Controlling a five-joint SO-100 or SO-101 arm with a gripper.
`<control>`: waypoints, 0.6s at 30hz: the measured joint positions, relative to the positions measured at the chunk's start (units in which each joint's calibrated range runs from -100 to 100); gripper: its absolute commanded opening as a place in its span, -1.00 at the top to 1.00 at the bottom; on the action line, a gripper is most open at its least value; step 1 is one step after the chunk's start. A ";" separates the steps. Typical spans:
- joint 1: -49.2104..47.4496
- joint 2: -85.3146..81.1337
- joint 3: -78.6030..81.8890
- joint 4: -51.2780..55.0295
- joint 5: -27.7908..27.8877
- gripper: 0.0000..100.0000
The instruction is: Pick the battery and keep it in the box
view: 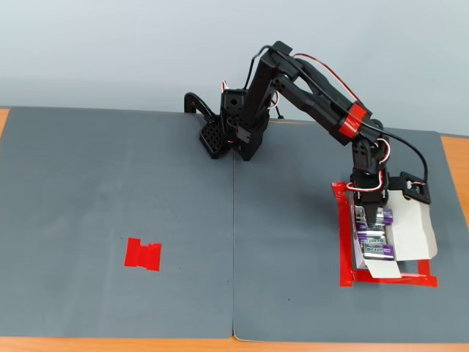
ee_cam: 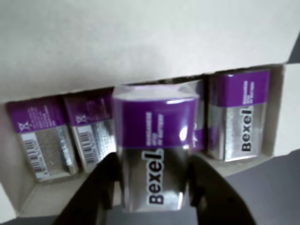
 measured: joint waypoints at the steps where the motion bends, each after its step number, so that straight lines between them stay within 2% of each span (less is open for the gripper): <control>1: 0.00 0.00 0.00 0.00 -0.29 0.57; 4: 0.00 0.00 0.00 0.00 -1.81 0.52; 9: 0.00 0.00 -0.27 0.00 -2.44 0.57; 18: 0.22 -1.87 -0.54 0.00 -2.44 0.97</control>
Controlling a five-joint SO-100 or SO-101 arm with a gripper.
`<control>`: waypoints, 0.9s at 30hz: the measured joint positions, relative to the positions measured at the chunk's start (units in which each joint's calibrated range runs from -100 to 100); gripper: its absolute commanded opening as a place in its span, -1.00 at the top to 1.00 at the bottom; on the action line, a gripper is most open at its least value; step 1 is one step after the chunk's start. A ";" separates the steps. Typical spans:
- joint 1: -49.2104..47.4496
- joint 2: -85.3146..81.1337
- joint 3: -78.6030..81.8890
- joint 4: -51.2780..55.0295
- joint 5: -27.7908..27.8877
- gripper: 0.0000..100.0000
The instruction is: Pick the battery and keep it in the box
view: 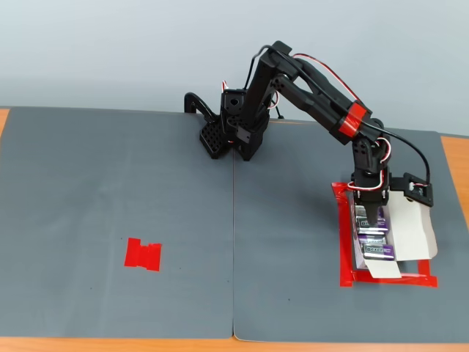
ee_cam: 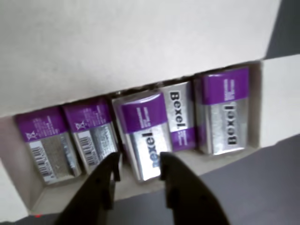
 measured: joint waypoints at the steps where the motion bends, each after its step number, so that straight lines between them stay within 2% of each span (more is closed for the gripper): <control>1: 0.07 -1.02 0.00 0.00 0.00 0.97; 12: 3.24 -15.29 0.00 4.34 0.00 0.96; 18: 9.51 -25.40 1.35 5.72 0.00 0.96; 27: 22.84 -48.00 20.48 5.81 -0.05 0.96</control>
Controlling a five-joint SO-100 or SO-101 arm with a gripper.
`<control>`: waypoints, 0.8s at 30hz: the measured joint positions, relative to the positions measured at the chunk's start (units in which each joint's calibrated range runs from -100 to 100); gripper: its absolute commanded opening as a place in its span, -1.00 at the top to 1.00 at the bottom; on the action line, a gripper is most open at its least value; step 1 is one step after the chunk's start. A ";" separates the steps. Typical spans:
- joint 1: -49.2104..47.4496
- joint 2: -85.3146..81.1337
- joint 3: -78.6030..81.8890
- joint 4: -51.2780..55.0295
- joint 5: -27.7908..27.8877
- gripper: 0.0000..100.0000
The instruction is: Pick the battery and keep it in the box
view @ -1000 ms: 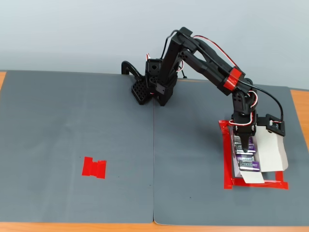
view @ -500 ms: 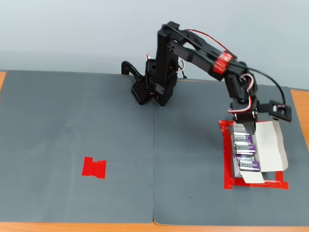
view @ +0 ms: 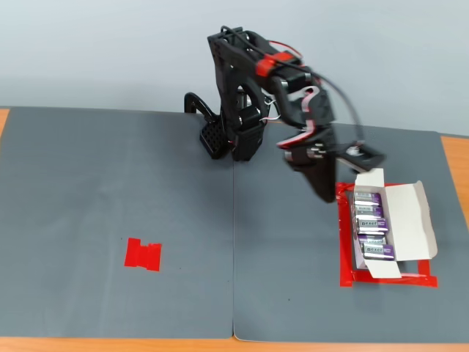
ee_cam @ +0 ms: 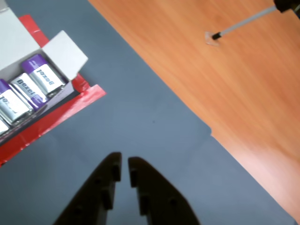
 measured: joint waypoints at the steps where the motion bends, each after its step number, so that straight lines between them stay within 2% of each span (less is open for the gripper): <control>1: 1.33 -2.63 2.25 0.00 0.00 0.96; 15: 19.53 -31.61 29.64 0.00 0.00 0.96; 24: 23.66 -48.43 44.90 0.00 0.00 0.97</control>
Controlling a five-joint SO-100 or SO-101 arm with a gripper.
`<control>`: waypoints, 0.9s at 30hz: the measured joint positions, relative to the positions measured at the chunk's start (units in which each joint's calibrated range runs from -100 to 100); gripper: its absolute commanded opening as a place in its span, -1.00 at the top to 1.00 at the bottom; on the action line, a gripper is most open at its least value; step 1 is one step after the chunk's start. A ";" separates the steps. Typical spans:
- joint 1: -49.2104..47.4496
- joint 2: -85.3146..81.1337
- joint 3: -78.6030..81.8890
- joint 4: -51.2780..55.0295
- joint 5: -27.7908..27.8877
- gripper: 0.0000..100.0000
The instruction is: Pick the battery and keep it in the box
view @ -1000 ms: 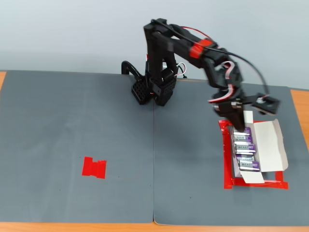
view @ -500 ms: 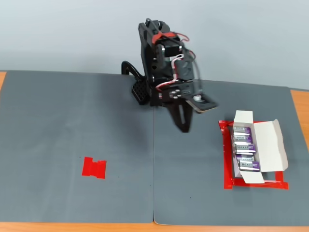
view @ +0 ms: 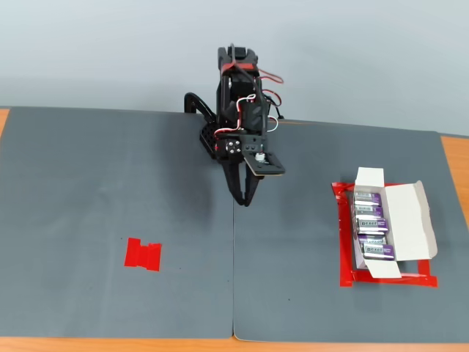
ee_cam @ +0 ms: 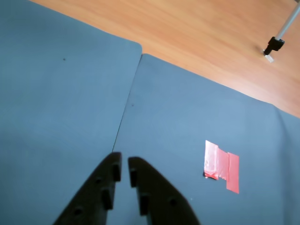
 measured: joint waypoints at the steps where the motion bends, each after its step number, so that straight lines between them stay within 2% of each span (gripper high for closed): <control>1: 0.44 -2.21 1.89 0.00 0.00 0.97; 6: 1.47 -6.46 8.89 -0.17 0.00 0.97; 13: 1.40 -6.71 17.51 -6.59 -0.39 0.97; 18: 1.40 -6.80 19.22 -6.76 -5.23 0.97; 27: 1.33 -6.80 19.58 1.99 -9.87 0.97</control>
